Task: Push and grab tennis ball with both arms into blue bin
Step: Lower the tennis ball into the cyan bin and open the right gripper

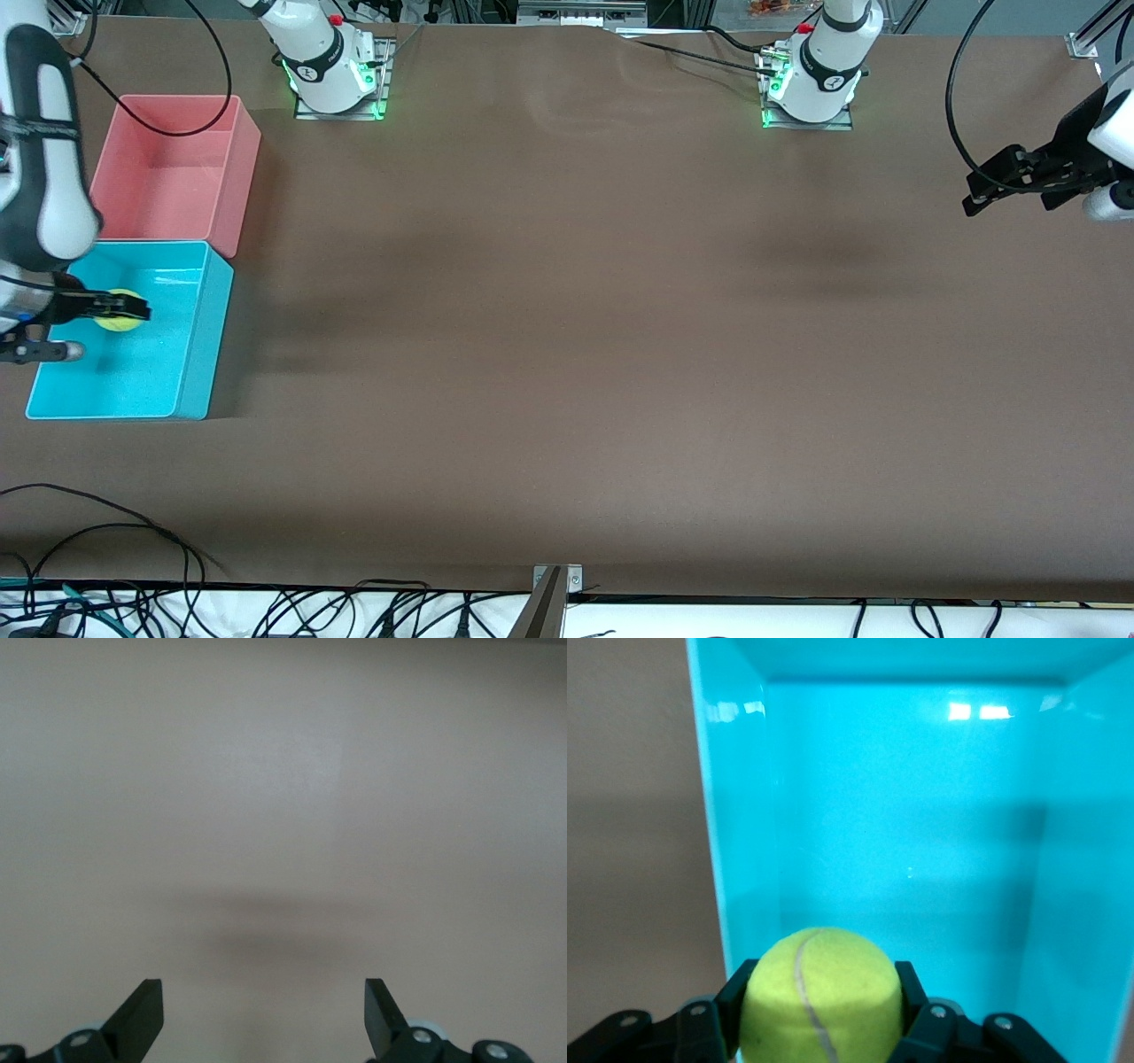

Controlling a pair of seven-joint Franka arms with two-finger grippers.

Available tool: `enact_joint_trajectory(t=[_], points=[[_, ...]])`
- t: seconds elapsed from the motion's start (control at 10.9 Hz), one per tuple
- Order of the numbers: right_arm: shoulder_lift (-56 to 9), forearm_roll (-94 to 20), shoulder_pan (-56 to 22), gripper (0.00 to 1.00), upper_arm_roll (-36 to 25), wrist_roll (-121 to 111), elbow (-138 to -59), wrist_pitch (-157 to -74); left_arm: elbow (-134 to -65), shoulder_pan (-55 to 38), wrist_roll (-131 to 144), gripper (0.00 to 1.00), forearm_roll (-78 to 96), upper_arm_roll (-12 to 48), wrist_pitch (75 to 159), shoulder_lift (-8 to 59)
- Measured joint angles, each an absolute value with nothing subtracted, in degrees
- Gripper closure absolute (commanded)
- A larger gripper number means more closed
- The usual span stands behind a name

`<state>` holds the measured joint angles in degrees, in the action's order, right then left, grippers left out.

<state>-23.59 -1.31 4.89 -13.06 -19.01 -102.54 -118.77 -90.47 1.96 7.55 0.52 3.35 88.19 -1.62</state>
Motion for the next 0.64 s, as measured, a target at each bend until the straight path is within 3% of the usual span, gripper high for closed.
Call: enact_joint_trajectory(t=[0.28, 0.64], points=[[-24.58, -1.31, 5.44, 0.87, -13.49, -22.31, -110.89, -126.50, -89.65, 1.04, 7.65, 0.00, 0.52, 3.33, 87.52, -0.96], [-24.38, -1.31, 8.60, 0.85, -14.03, -29.44, -112.57, -126.72, -89.49, 0.64, 7.74, 0.00, 0.52, 3.43, 87.43, -0.96]])
